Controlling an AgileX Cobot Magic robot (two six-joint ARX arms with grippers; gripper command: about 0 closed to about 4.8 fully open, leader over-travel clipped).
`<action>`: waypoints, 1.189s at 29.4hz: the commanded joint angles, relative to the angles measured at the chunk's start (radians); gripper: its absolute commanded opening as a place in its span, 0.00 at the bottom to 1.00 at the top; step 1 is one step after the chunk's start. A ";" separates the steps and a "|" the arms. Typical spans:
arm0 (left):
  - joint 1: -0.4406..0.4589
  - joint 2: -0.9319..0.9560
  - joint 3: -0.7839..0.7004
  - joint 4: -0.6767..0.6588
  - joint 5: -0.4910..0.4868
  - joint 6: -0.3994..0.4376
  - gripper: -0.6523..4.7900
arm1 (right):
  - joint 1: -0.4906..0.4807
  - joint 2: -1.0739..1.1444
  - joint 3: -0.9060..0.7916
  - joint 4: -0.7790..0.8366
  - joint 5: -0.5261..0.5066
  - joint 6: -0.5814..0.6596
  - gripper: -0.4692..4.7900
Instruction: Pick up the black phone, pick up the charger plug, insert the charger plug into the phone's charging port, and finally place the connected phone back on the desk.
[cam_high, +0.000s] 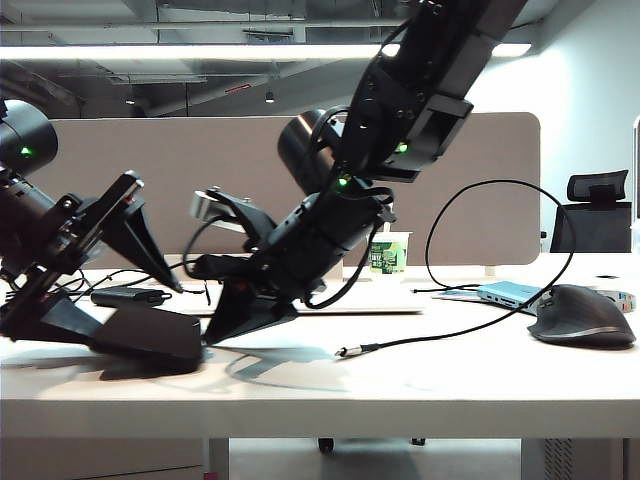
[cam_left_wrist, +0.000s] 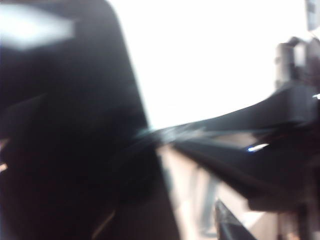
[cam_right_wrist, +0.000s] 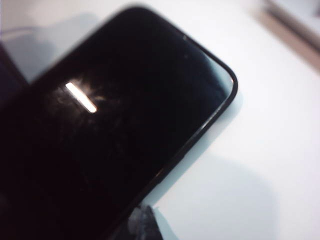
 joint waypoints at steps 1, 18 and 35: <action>-0.005 -0.003 0.003 0.056 0.106 0.006 0.79 | 0.011 0.004 -0.001 -0.008 -0.033 0.000 0.09; -0.005 -0.003 0.003 0.016 -0.035 0.005 0.11 | 0.004 -0.028 -0.001 -0.041 -0.032 0.001 0.09; -0.005 -0.155 0.087 0.259 0.298 0.026 0.11 | -0.117 -0.546 -0.001 -0.279 -0.010 0.001 0.09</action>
